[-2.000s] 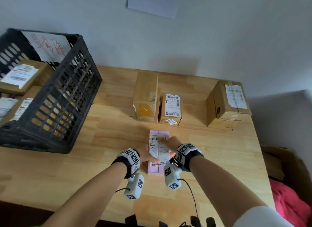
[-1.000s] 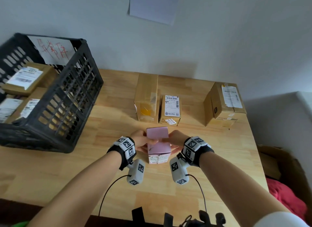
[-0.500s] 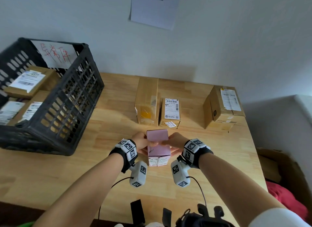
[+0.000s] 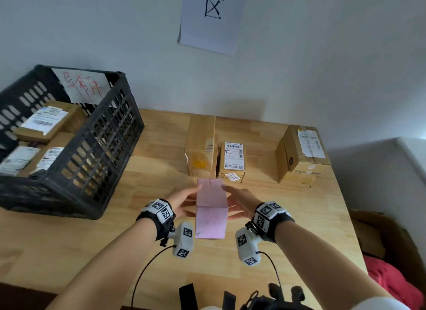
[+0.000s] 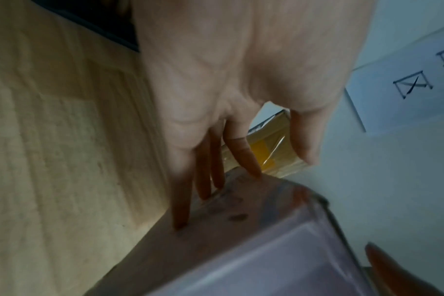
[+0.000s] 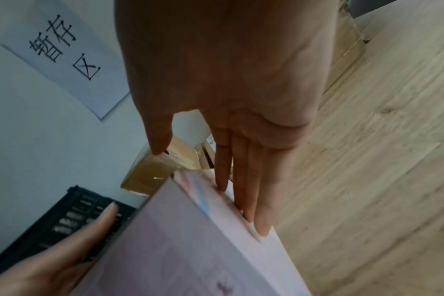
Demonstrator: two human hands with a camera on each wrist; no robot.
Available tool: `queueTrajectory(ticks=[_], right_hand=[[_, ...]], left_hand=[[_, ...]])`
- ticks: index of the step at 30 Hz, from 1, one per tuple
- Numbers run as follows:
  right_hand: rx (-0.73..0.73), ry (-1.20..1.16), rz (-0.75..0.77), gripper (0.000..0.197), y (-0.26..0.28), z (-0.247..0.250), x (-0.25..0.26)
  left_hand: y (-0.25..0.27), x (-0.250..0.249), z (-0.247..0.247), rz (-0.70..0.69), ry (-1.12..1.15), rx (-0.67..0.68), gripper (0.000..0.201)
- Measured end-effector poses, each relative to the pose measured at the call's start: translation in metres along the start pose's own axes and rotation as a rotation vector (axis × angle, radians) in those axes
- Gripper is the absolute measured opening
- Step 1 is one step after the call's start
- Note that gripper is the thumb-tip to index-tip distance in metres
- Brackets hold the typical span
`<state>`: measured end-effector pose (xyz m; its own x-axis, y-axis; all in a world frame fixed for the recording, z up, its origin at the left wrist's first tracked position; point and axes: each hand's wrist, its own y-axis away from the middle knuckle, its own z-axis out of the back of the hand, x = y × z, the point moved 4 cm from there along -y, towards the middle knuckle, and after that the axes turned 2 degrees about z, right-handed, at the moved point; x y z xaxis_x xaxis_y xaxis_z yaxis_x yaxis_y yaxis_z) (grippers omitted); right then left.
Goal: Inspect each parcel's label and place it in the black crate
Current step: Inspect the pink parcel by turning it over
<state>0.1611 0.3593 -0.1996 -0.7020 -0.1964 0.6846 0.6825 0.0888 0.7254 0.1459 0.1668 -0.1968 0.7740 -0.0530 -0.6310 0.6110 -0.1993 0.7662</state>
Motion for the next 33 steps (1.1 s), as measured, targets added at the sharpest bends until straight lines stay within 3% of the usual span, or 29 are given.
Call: queueTrajectory(ticks=[2, 6, 11, 23, 33], right_hand=[[0.022, 0.086, -0.039, 0.058, -0.003, -0.005, -0.010], [0.003, 0.166, -0.075, 0.050, -0.008, -0.012, -0.020], [-0.039, 0.328, -0.042, 0.044, -0.024, -0.017, -0.022], [-0.015, 0.758, 0.022, 0.044, -0.040, -0.021, -0.016], [0.099, 0.809, -0.058, 0.053, -0.060, -0.021, -0.004]], left_hand=[[0.000, 0.012, 0.002, 0.021, -0.078, -0.034, 0.024], [-0.005, 0.027, 0.003, 0.051, -0.158, 0.003, 0.040], [-0.015, 0.032, -0.005, 0.054, -0.163, 0.006, 0.033], [-0.039, 0.037, -0.003, 0.045, -0.552, -0.094, 0.036], [-0.050, 0.031, -0.001, 0.101, -0.643, -0.073, 0.050]])
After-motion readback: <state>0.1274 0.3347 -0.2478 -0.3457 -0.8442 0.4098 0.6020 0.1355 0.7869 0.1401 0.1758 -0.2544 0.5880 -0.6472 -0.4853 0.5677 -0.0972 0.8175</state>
